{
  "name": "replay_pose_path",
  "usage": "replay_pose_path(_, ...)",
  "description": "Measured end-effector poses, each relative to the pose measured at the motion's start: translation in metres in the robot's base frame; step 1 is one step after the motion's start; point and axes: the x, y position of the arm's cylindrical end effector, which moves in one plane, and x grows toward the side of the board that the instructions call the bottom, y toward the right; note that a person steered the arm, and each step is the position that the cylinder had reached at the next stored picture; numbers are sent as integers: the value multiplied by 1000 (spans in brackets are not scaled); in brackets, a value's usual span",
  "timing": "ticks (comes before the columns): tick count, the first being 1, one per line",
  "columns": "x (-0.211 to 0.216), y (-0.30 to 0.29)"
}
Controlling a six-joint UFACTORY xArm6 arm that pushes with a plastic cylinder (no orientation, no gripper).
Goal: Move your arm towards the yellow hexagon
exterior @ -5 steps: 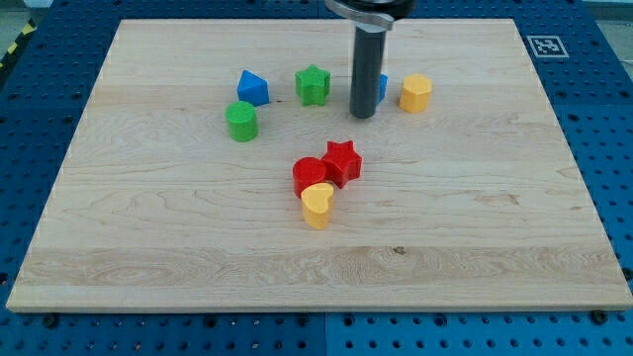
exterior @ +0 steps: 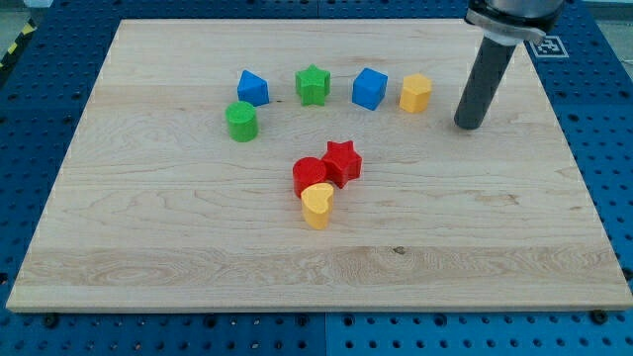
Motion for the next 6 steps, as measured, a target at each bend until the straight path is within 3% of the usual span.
replay_pose_path(1,-51,-5)
replay_pose_path(3,-73,-41)
replay_pose_path(6,-64,-61)
